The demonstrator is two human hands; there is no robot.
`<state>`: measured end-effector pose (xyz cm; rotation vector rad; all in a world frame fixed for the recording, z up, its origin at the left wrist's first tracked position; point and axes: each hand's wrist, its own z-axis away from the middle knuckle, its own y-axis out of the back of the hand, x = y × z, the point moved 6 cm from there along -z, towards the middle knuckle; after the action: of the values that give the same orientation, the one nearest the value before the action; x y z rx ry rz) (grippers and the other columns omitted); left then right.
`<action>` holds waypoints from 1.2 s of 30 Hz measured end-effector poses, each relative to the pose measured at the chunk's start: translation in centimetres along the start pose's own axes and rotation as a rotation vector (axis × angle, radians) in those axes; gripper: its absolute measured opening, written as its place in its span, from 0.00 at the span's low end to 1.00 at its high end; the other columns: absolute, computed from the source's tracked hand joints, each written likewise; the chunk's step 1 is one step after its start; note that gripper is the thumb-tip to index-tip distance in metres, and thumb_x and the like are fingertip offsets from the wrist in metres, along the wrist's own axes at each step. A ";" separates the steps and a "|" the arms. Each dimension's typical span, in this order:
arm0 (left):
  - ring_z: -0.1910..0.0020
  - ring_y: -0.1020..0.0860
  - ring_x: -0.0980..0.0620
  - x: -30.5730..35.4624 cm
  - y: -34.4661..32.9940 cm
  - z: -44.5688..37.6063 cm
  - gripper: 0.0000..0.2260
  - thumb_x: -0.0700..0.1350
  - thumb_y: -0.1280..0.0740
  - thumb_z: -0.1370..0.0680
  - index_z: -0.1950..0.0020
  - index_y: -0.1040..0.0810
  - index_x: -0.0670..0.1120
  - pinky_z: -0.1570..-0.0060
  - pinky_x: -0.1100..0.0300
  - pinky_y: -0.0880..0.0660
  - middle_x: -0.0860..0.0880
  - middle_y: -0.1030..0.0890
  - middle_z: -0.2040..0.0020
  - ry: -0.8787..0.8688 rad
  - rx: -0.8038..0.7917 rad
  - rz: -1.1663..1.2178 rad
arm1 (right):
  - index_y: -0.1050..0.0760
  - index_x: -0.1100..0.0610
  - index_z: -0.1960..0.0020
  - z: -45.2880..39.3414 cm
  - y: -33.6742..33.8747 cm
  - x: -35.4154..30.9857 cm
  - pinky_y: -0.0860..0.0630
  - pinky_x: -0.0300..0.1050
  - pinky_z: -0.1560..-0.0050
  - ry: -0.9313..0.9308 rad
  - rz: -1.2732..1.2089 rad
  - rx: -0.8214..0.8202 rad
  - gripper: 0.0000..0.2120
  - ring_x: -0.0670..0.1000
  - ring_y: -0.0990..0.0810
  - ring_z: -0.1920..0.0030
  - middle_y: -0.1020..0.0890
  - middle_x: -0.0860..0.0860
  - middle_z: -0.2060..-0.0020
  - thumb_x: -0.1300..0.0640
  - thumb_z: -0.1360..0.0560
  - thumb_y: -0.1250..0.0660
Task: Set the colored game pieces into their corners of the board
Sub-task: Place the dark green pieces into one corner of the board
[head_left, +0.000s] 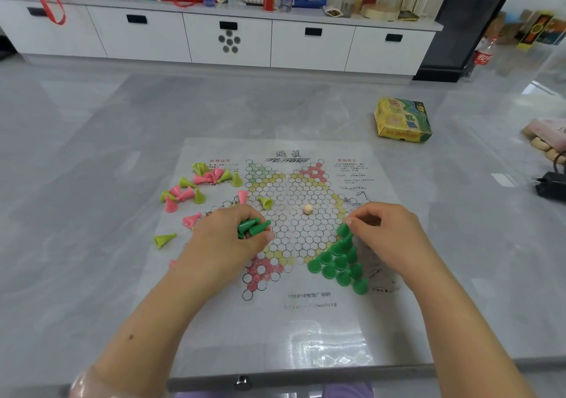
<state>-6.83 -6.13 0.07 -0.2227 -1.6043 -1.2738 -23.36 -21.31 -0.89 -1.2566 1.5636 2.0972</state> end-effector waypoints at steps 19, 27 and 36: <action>0.60 0.21 0.57 0.9 -1.1 0.4 0.06 0.47 0.30 0.27 0.52 0.19 0.51 0.65 0.73 0.29 0.55 0.21 0.58 -0.024 -0.035 0.103 | 0.20 0.47 0.56 3.0 -0.7 -6.3 0.31 0.26 0.50 0.414 -0.054 -0.010 0.04 0.36 0.25 0.52 0.21 0.37 0.58 0.54 0.28 0.34; 0.69 0.25 0.59 1.8 -1.6 0.8 0.02 0.47 0.29 0.28 0.58 0.20 0.54 0.69 0.74 0.30 0.55 0.21 0.64 -0.061 -0.044 0.162 | 0.19 0.50 0.56 3.6 -2.7 -7.2 0.29 0.31 0.52 0.491 -0.058 -0.094 0.04 0.40 0.24 0.54 0.20 0.40 0.61 0.57 0.28 0.32; 0.63 0.21 0.53 1.8 -1.6 0.8 0.04 0.46 0.30 0.28 0.54 0.18 0.53 0.68 0.70 0.28 0.53 0.19 0.62 -0.044 -0.050 0.197 | 0.19 0.51 0.60 3.2 -2.7 -6.7 0.27 0.31 0.56 0.354 -0.215 -0.139 0.03 0.40 0.22 0.58 0.19 0.42 0.63 0.57 0.29 0.31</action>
<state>-9.18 -6.87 0.56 -0.4324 -1.5477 -1.1643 -19.18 -15.52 2.51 -1.8392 1.3480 1.9538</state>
